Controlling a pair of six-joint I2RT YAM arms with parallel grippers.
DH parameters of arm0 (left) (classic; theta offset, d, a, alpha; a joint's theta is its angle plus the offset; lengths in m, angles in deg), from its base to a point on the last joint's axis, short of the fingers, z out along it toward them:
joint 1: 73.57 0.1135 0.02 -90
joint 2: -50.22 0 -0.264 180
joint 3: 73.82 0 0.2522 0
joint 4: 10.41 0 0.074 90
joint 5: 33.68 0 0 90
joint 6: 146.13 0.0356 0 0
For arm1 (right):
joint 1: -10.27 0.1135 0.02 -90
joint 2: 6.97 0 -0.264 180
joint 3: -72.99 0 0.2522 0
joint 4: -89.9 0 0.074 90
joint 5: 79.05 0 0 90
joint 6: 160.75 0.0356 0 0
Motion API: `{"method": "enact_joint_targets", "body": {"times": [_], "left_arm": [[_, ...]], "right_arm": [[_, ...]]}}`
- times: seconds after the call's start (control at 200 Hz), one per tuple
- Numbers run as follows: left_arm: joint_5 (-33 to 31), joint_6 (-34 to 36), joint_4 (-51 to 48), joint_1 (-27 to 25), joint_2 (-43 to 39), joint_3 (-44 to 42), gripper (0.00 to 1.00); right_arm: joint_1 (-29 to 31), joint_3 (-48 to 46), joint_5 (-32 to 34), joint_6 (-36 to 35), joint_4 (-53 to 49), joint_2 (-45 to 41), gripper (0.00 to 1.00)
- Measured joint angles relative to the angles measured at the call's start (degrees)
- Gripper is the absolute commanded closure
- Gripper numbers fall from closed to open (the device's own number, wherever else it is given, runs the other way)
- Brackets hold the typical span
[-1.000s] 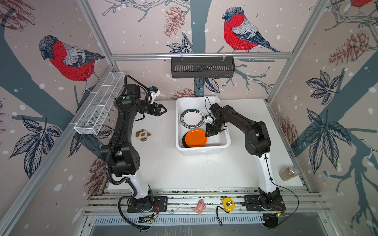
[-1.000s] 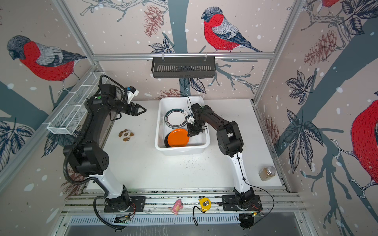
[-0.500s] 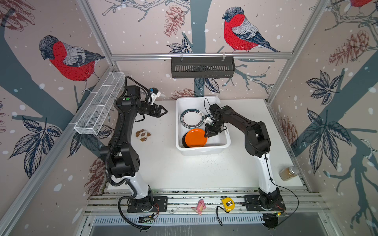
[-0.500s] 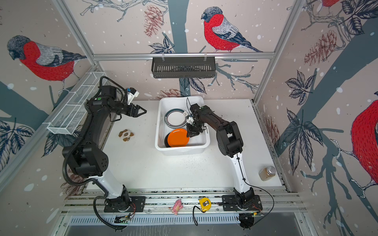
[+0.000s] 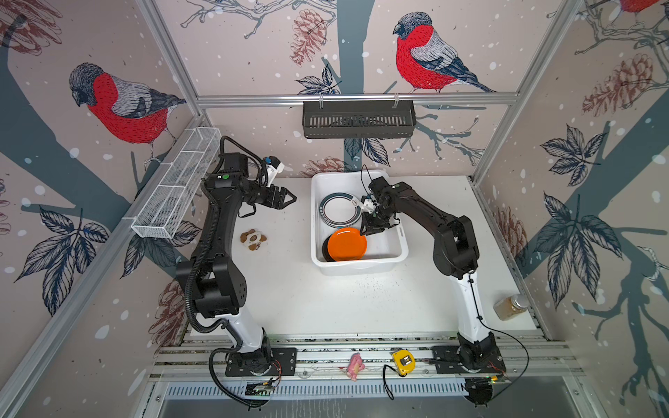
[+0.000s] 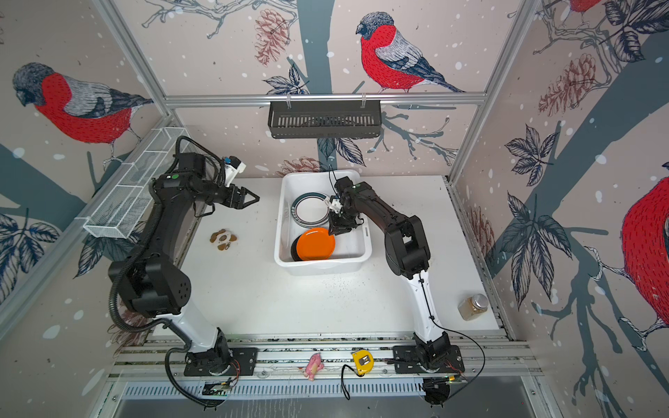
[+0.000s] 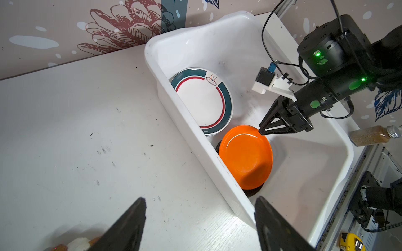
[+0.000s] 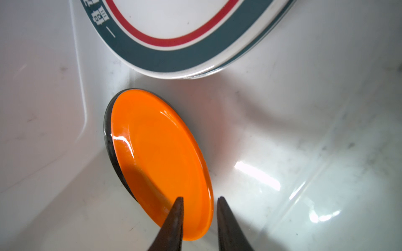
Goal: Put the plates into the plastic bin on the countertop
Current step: 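Lower the orange plate flat onto the black plate with the right gripper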
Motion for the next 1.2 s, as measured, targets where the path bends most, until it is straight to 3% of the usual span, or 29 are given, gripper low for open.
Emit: {"method": "enact_joint_targets", "body": {"times": [0.45, 0.905, 1.201], "left_arm": [[0.0, 0.3, 0.1, 0.6, -1.2, -1.5, 0.21], [0.1, 0.5, 0.1, 1.0, -1.4, -2.4, 0.22], [0.1, 0.5, 0.2, 1.1, -1.4, -2.6, 0.21]], "right_arm": [[0.7, 0.7, 0.0, 0.1, 0.0, 1.8, 0.81], [1.5, 0.5, 0.3, 0.2, -0.1, 2.3, 0.77], [1.4, 2.0, 4.2, 1.0, -0.5, 2.3, 0.75]]}}
